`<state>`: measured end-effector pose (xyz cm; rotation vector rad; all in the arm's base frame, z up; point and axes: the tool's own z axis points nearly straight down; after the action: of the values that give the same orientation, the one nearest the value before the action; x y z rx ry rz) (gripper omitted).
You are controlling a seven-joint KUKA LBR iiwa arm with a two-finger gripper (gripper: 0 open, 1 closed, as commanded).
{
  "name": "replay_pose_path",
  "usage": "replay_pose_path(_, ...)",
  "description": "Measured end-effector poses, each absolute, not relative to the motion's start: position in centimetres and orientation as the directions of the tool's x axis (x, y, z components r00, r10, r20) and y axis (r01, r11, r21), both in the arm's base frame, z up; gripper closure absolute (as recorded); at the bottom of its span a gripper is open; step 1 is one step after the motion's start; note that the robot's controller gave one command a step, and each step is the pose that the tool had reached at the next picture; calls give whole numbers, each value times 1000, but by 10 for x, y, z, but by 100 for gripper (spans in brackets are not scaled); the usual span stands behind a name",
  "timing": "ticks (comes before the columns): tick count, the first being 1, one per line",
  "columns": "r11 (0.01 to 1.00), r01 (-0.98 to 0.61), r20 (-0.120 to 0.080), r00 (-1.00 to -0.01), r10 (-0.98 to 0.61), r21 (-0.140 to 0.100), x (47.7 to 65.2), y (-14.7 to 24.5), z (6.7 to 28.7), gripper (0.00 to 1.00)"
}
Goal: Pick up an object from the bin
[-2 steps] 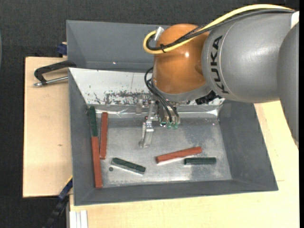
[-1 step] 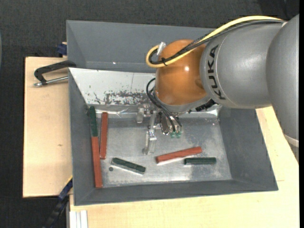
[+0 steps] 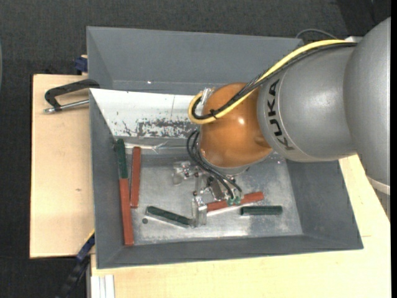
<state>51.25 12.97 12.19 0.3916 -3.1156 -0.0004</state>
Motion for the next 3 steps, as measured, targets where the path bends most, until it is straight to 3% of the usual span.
replay_pose_path(1,959,-284,-2,-959,-284,2,513,134,101,0)
replay_pose_path(2,899,-438,0,-899,-438,2,505,134,71,100)
replay_pose_path(3,899,-438,0,-899,-438,2,505,134,71,100)
